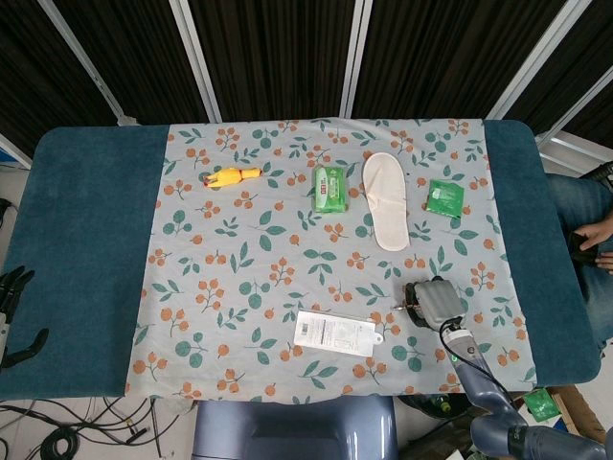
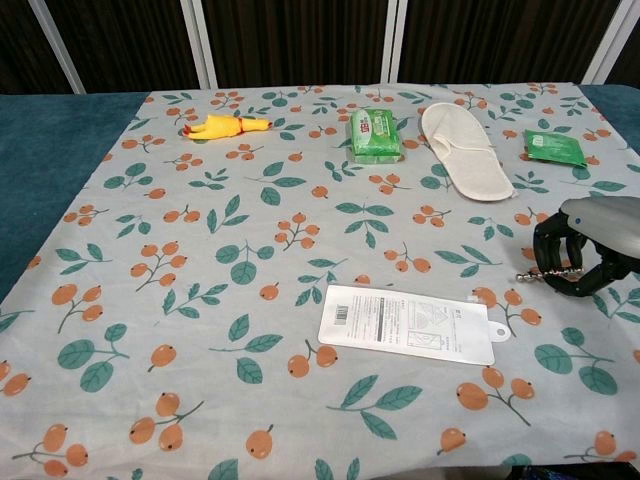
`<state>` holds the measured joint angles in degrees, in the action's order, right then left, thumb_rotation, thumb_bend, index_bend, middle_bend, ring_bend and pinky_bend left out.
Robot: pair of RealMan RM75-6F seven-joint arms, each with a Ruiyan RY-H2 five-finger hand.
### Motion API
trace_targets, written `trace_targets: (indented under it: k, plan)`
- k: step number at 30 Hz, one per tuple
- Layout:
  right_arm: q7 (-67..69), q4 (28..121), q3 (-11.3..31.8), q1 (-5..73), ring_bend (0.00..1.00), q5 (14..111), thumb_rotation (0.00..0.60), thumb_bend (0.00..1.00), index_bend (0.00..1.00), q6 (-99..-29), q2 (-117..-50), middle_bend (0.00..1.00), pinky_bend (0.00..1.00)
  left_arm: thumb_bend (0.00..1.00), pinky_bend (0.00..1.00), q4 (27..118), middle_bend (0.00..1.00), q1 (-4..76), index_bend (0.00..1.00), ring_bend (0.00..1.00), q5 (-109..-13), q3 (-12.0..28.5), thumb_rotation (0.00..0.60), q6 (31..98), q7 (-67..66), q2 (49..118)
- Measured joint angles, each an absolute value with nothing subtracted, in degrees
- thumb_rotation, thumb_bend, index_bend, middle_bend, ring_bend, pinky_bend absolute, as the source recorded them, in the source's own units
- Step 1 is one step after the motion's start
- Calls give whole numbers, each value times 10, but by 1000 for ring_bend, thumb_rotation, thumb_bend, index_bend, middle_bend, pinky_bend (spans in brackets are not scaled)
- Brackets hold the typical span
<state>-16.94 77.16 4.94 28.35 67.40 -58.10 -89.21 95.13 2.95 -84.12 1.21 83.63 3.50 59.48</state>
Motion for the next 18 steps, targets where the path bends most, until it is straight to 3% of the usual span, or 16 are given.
trace_targets:
  k: [18]
  plan:
    - [-171,775,50,282,507,675,600,404,600,-578,-890,489,323,328,78,955,18,29,54,23,-841,12,600,837,32,594]
